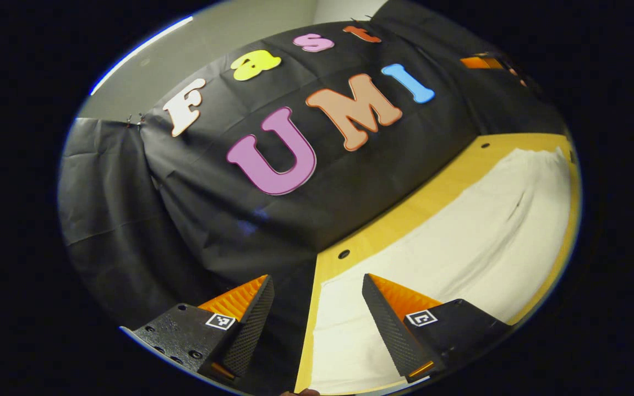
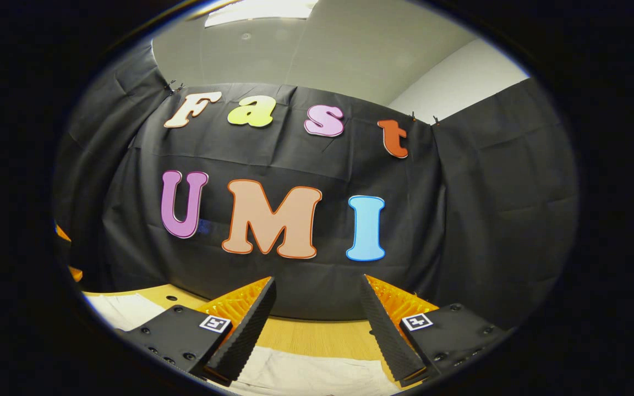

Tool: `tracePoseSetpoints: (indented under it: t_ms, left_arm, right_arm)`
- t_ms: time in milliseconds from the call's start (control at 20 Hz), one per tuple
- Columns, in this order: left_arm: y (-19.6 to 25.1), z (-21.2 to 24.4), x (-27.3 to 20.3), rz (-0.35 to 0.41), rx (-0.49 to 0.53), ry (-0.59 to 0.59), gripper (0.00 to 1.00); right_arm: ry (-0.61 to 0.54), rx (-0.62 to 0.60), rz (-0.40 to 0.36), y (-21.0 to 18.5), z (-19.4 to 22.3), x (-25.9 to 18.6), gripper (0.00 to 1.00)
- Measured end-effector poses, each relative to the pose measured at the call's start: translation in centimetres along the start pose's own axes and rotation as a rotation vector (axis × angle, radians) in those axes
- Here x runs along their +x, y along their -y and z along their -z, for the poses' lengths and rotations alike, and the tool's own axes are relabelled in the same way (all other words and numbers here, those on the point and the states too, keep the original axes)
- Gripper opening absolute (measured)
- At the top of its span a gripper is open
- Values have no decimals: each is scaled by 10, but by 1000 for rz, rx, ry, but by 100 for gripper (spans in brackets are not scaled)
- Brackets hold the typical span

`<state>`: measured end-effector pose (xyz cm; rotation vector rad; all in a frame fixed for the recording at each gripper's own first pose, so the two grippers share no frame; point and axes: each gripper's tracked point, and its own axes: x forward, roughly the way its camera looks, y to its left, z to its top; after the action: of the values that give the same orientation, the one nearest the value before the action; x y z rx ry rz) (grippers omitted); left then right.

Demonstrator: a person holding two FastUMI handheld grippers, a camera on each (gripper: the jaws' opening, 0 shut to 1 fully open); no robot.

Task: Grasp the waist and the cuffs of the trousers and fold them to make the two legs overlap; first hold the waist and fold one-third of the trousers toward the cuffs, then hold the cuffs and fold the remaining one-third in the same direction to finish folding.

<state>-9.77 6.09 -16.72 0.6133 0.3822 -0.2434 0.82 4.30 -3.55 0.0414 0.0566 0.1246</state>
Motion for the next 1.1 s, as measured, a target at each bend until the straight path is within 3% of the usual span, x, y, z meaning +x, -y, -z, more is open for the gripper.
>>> tracePoseSetpoints:
  t_ms: [350, 650, 1100]
  left_arm:
    - [38, 93, -27, 177, 177, -191, 96]
    - [54, 143, -39, 301, 322, -300, 97]
    - [62, 191, -56, 407, 447, -411, 97]
  right_arm:
    - [-39, -14, -16, -1, 20, 0, 97]
    - [-71, -16, -33, -6, 37, -1, 99]
    - [-88, -28, -11, 1, 46, -10, 99]
